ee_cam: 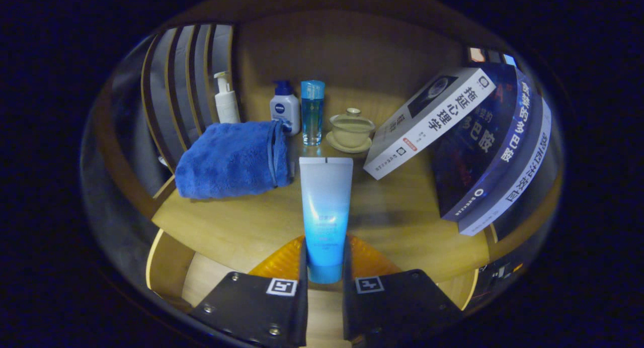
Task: Pull open the drawer, take out the items inside it, and place them on the countertop above the cabinet.
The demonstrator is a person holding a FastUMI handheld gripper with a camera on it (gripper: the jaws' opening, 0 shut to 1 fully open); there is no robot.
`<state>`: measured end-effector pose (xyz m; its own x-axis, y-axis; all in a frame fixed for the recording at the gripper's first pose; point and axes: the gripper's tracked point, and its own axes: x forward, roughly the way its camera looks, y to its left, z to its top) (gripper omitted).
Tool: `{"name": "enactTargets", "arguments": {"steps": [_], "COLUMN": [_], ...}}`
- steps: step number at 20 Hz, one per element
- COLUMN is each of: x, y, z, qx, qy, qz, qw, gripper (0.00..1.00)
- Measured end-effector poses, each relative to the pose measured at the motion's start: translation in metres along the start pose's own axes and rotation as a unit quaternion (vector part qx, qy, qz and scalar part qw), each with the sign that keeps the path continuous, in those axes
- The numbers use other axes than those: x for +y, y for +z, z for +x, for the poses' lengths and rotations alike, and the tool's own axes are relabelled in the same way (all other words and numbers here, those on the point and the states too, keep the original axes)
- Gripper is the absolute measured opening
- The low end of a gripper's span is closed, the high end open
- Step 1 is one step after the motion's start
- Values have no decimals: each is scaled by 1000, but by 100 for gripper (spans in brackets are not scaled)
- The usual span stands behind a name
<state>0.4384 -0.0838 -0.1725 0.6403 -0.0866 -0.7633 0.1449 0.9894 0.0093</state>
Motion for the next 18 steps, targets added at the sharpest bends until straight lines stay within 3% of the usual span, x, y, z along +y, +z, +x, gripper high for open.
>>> {"name": "enactTargets", "arguments": {"steps": [12,14,16,18], "x": [3,2,3,6], "y": [-4,-3,1,8], "z": [14,12,5,-9], "qx": [-10,-19,-36,-58], "qy": [-10,-12,-12,-9], "qz": [-3,-6,-9,-13], "qw": [1000,1000,999,998], "gripper": [40,52,75,80]}}
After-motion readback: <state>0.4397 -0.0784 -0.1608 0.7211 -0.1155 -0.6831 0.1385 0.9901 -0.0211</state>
